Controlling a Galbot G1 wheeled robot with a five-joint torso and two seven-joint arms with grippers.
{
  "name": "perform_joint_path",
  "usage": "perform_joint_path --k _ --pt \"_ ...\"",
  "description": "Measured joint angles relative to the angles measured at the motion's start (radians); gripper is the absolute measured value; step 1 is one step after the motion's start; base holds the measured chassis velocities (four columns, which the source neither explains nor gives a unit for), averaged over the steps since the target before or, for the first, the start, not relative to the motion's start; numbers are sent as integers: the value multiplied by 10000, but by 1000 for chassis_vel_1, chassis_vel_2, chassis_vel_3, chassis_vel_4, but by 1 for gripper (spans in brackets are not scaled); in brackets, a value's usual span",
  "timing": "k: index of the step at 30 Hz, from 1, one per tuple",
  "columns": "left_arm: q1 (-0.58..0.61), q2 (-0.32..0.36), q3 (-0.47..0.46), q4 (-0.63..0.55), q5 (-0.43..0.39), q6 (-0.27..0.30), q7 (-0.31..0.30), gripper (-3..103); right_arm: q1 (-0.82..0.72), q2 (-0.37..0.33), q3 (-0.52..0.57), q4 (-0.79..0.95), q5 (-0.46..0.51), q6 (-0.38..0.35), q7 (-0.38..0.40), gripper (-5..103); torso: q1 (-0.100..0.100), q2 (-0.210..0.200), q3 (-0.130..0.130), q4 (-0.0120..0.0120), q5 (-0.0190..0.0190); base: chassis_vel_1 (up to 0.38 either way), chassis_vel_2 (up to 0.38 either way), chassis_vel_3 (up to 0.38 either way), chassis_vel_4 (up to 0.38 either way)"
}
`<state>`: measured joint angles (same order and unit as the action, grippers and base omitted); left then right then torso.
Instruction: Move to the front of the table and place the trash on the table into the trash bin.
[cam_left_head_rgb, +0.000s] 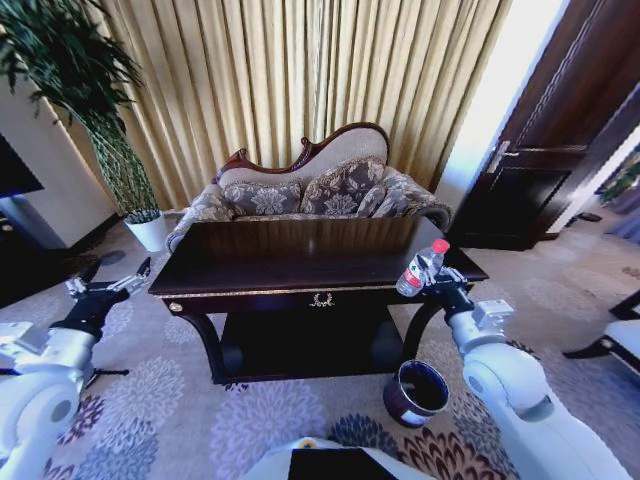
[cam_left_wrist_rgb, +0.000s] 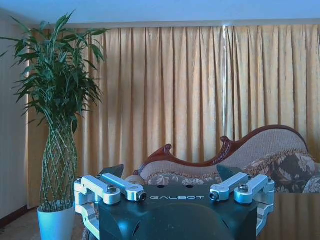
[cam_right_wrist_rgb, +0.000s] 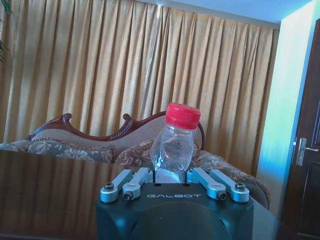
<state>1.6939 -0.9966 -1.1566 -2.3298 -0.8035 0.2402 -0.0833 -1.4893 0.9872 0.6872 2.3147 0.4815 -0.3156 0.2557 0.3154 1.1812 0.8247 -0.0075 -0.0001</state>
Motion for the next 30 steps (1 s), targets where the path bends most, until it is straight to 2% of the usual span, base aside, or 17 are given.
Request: perform_joint_path --k 5,9,16,23,24,27,29,30 --pt "51 -135 -56 -87 16 -18 -10 100 -329 295 88 -102 -55 239 -211 25 0 0 -1 3 0 12 -8 -12 9" --pt "132 -298 -230 -223 7 -34 12 100 -1267 776 631 -654 -298 489 -292 25 4 -2 2 -1 3 0 0 0 0" --pt "69 -375 -290 -252 4 -45 135 100 -1789 883 1203 -1686 -715 912 -578 25 2 -1 0 -1 -1 0 0 0 0" --pt "44 -702 -225 -297 84 -74 192 100 -468 1083 474 -5349 -1394 1344 -663 25 3 -2 2 3 6 0 0 0 0" --pt "44 -702 -225 -297 84 -74 192 100 -468 1083 474 -5349 -1394 1344 -663 25 3 -2 2 3 6 0 0 0 0" --pt "72 -809 -216 -299 152 -248 181 100 403 1436 133 -7289 -1836 1709 -671 25 2 -2 1 3 3 0 0 0 0" --pt "128 -819 -262 -308 159 -278 182 100 910 1666 31 -8604 -2217 2248 -678 25 2 -1 1 3 2 0 0 0 0" --pt "128 -819 -262 -308 159 -278 182 100 910 1666 31 -8604 -2217 2248 -678 25 2 -1 1 3 2 0 0 0 0"
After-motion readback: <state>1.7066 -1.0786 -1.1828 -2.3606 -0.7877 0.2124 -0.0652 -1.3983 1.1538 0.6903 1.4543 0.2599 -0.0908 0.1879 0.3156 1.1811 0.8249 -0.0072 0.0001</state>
